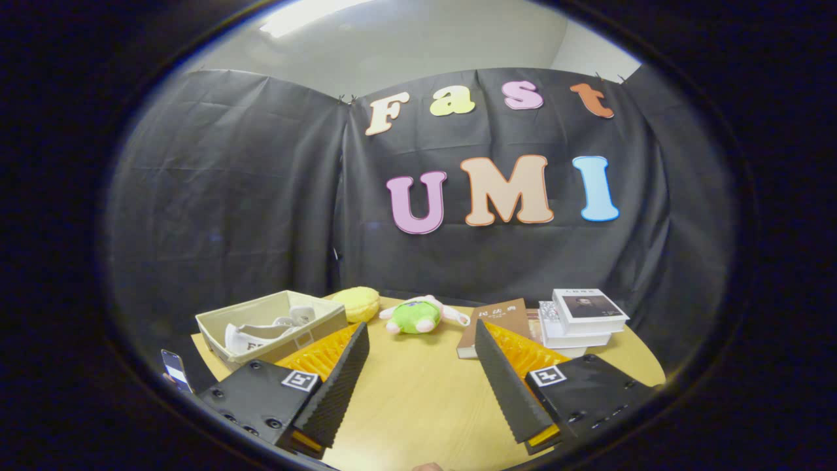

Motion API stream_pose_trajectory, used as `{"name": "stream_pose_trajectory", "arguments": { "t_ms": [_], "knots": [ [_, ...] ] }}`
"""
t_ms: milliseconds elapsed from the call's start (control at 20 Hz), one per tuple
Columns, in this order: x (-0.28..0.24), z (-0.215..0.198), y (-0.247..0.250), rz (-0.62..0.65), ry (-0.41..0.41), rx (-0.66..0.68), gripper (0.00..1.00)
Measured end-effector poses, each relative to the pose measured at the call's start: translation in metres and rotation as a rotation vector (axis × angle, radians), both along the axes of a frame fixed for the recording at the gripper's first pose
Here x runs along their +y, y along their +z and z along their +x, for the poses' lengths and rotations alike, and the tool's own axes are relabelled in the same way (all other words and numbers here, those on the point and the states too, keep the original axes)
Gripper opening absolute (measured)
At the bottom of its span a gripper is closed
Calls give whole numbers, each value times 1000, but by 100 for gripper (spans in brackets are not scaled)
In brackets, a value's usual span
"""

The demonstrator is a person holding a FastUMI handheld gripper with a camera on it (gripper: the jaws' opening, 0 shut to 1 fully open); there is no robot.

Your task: Open the storage box then place both shoes into the box .Put the left shoe in first, then the right shoe, with the right side of both shoes facing outward in a uniform manner.

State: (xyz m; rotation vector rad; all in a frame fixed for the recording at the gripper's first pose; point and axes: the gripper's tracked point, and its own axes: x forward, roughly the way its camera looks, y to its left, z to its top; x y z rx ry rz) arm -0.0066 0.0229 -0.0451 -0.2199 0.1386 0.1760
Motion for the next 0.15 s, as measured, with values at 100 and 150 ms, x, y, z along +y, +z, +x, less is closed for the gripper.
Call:
{"name": "stream_pose_trajectory", "arguments": {
  "t_ms": [100,150],
  "knots": [
    [-10,-6,-3,-9,-12,-18,100],
    [-11,-9,-7,-11,-13,-17,100]
  ]
}}
